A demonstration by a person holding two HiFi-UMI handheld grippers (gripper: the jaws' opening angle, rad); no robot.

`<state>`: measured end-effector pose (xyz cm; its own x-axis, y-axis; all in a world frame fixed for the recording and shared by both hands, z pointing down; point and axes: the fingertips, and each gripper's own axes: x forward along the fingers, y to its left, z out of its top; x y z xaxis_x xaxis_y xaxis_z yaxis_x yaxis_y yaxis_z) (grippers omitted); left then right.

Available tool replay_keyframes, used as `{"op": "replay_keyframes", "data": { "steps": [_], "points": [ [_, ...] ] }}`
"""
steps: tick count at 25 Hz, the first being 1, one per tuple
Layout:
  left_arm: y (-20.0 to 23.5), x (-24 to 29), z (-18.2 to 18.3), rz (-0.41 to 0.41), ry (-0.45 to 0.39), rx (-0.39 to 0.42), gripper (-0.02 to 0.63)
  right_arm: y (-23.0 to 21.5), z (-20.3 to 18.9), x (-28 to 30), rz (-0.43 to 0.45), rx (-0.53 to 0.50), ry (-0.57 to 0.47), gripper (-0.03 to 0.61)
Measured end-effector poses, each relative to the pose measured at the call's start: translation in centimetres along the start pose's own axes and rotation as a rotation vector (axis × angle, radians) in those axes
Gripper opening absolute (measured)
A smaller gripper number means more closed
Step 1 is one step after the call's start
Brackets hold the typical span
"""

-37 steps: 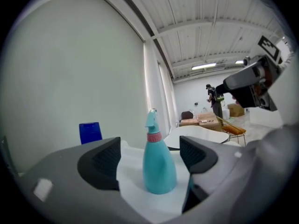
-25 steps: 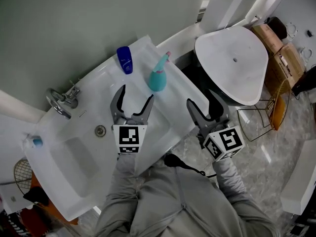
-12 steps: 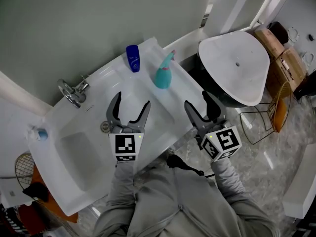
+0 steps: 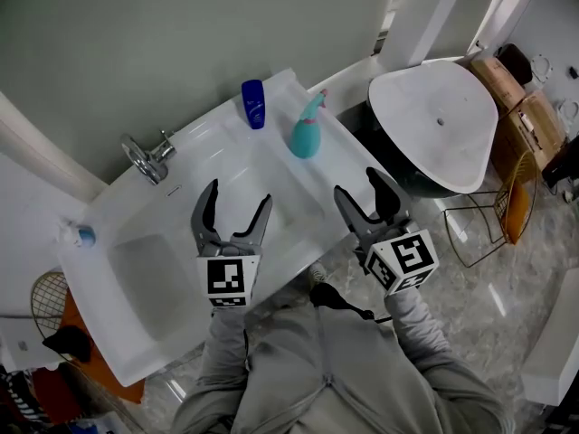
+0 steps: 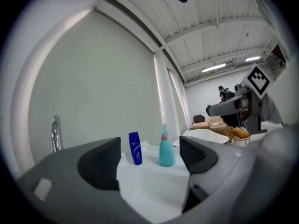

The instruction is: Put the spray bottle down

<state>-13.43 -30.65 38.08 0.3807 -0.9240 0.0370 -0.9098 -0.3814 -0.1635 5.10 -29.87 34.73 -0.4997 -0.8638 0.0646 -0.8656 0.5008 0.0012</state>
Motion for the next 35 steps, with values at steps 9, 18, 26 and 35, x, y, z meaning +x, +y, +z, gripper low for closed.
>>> {"op": "replay_keyframes", "data": {
  "steps": [9, 18, 26, 35],
  "points": [
    [0.4, -3.6, 0.7, 0.048, -0.010, -0.024, 0.419, 1.8, -0.4, -0.6, 0.024, -0.013, 0.001, 0.262],
    [0.0, -5.3, 2.3, 0.062, -0.044, -0.014, 0.419, 2.5, -0.2, -1.6, 0.020, -0.025, -0.009, 0.262],
    [-0.8, -6.2, 3.0, 0.052, -0.062, -0.011, 0.419, 2.5, -0.1, -2.9, 0.010, -0.023, -0.016, 0.261],
    [-1.3, -7.0, 3.3, 0.055, -0.052, -0.009, 0.419, 2.5, 0.1, -3.9, 0.004, -0.029, -0.027, 0.261]
  ]
}}
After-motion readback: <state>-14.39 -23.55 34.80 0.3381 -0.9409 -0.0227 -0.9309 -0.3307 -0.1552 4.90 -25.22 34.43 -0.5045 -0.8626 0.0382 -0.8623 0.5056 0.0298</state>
